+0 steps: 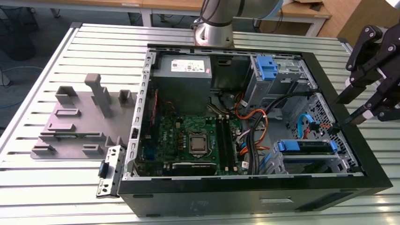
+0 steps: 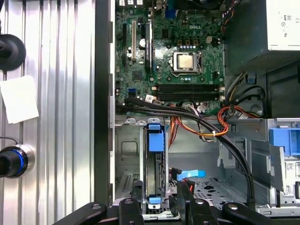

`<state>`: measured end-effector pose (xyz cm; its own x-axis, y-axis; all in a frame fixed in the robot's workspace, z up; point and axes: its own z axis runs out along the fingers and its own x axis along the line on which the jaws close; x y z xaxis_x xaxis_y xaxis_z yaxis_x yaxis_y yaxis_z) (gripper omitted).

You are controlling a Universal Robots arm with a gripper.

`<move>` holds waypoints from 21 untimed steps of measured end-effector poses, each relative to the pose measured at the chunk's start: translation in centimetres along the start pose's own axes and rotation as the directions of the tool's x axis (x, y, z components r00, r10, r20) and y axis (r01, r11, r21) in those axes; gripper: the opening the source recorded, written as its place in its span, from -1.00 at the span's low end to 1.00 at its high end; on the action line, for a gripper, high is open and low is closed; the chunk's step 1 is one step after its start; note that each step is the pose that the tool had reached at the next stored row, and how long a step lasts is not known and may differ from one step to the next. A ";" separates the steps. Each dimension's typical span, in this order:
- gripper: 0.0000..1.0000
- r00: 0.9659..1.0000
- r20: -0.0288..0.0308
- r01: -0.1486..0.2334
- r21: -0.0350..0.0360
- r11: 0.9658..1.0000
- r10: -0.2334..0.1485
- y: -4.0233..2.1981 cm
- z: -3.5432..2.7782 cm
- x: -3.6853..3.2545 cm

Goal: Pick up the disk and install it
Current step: 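Insert the disk into the insertion slot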

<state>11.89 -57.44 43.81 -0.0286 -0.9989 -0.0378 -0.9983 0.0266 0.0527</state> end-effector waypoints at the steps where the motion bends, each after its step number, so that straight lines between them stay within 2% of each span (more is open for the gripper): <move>1: -0.15 1.000 0.000 0.000 0.000 1.000 0.000 0.00 -0.07 0.00; 8: -0.15 1.000 0.000 0.000 0.000 1.000 0.000 0.03 -0.52 -0.02; 9: -0.15 1.000 0.000 0.000 0.000 1.000 0.000 0.09 -1.80 -0.07; 21: -0.15 1.000 0.000 0.000 0.000 1.000 0.000 0.14 -2.58 -0.10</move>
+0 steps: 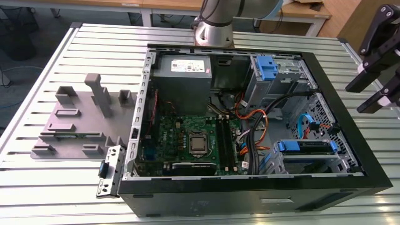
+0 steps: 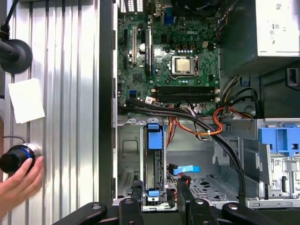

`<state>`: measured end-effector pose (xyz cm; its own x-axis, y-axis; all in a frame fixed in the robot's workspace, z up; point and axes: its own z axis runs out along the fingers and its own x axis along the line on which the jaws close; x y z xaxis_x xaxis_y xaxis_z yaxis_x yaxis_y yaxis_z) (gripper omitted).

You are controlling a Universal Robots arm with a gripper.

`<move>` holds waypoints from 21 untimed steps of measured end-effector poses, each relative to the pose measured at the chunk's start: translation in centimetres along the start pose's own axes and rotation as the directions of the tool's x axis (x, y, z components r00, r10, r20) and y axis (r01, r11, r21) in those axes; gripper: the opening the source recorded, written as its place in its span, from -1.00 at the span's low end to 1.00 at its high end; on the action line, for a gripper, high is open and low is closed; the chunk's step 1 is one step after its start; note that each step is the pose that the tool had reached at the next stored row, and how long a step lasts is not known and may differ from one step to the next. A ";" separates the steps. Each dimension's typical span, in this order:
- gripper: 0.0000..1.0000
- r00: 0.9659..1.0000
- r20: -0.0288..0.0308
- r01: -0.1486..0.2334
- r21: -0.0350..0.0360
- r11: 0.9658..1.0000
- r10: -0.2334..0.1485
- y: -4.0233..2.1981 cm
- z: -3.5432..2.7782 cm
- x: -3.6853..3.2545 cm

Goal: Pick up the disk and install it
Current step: 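Insert the disk into the insertion slot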

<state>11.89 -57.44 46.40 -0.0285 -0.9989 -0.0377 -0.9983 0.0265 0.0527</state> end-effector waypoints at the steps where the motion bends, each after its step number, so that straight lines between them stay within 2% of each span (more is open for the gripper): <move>1: -0.15 1.000 0.000 0.000 0.000 1.000 0.000 0.00 -0.06 0.00; 4: -0.15 1.000 0.000 0.000 0.000 1.000 0.000 0.01 -0.22 -0.01; 7: -0.15 1.000 0.000 0.000 0.000 1.000 0.000 -0.01 0.18 0.00; 21: -0.15 1.000 0.000 0.000 0.000 1.000 0.000 -0.01 0.28 0.01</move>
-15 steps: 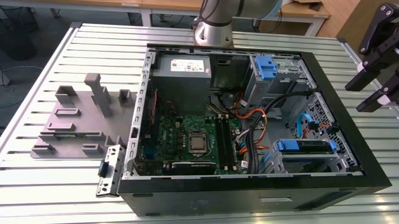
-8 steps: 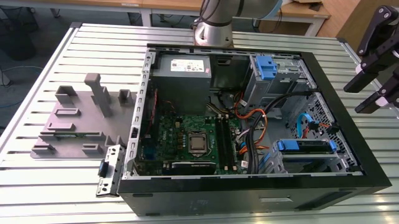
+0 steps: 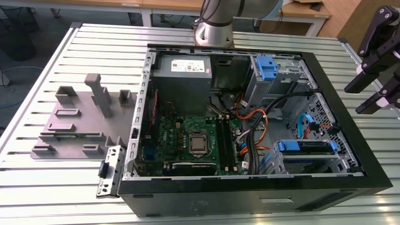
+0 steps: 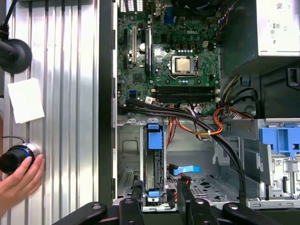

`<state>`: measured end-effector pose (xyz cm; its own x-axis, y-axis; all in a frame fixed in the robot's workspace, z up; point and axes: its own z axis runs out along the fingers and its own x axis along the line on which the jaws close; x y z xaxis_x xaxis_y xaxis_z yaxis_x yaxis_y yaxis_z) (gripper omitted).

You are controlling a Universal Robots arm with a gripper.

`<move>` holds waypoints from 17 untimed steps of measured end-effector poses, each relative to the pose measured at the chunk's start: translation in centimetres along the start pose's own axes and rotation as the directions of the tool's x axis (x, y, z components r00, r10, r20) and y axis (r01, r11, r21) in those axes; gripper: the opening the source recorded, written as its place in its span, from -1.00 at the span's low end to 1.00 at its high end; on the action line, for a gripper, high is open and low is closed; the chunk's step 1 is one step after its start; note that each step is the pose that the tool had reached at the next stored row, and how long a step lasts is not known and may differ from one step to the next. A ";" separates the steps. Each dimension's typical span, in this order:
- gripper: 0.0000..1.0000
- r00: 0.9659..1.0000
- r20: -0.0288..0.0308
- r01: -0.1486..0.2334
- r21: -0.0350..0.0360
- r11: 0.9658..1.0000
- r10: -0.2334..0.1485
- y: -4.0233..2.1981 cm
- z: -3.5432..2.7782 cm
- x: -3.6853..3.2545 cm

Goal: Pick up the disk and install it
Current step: 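Insert the disk into the insertion slot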

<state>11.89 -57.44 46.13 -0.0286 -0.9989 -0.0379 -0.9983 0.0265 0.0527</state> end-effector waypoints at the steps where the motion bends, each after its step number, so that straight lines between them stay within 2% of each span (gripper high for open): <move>1: -0.15 1.000 0.000 0.000 0.000 1.000 0.000 0.00 0.01 0.00; 5: -0.15 1.000 0.000 0.000 0.000 1.000 0.000 -0.02 0.38 0.02; 10: -0.15 1.000 0.000 0.000 0.000 1.000 0.000 -0.02 0.41 0.00; 14: -0.15 1.000 0.000 0.000 0.000 1.000 0.000 -0.01 0.53 -0.56; 17: -0.15 1.000 0.000 0.000 0.000 1.000 0.000 -0.03 0.99 -0.72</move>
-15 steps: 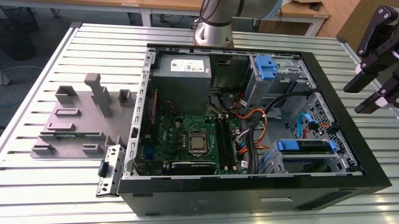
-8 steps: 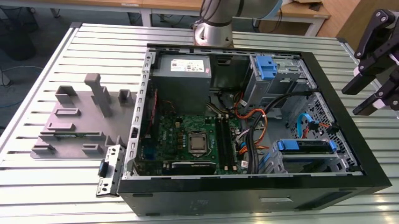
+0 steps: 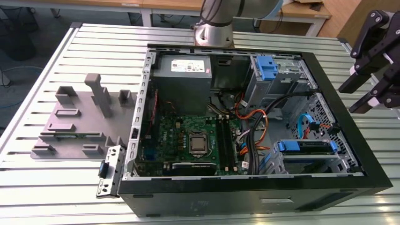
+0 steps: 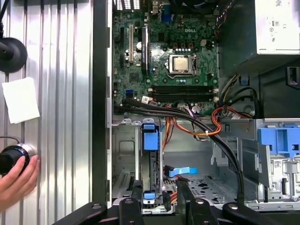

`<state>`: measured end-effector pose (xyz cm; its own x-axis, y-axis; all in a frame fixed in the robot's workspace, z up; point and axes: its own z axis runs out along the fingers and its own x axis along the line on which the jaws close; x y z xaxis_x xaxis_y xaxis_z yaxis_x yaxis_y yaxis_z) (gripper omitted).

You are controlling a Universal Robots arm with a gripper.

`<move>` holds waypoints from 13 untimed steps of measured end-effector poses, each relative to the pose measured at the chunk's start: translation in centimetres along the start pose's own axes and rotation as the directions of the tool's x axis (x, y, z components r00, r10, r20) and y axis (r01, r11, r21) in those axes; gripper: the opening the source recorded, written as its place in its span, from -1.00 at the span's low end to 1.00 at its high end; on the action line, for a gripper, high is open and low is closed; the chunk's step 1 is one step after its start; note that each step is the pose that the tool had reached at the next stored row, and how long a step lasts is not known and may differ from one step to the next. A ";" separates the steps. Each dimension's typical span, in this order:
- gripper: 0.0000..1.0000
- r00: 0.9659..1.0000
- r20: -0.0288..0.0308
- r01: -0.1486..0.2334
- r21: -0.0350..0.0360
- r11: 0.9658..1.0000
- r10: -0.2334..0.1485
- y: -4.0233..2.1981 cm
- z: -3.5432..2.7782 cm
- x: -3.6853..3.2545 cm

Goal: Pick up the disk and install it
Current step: 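Insert the disk into the insertion slot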

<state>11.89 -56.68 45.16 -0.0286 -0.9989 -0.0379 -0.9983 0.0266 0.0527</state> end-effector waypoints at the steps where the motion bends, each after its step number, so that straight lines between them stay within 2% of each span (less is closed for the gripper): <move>1: -0.15 1.000 0.000 0.000 0.000 1.000 0.000 -0.01 0.20 -0.01; 6: -0.15 1.000 0.000 0.000 0.000 1.000 0.000 -0.06 1.10 0.01; 10: -0.15 1.000 0.000 0.000 0.000 1.000 0.000 -0.07 1.22 0.01; 13: -0.15 1.000 0.000 0.000 0.000 1.000 0.000 -0.09 1.71 0.03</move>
<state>11.89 -56.65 43.45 -0.0286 -0.9989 -0.0379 -0.9983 0.0266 0.0527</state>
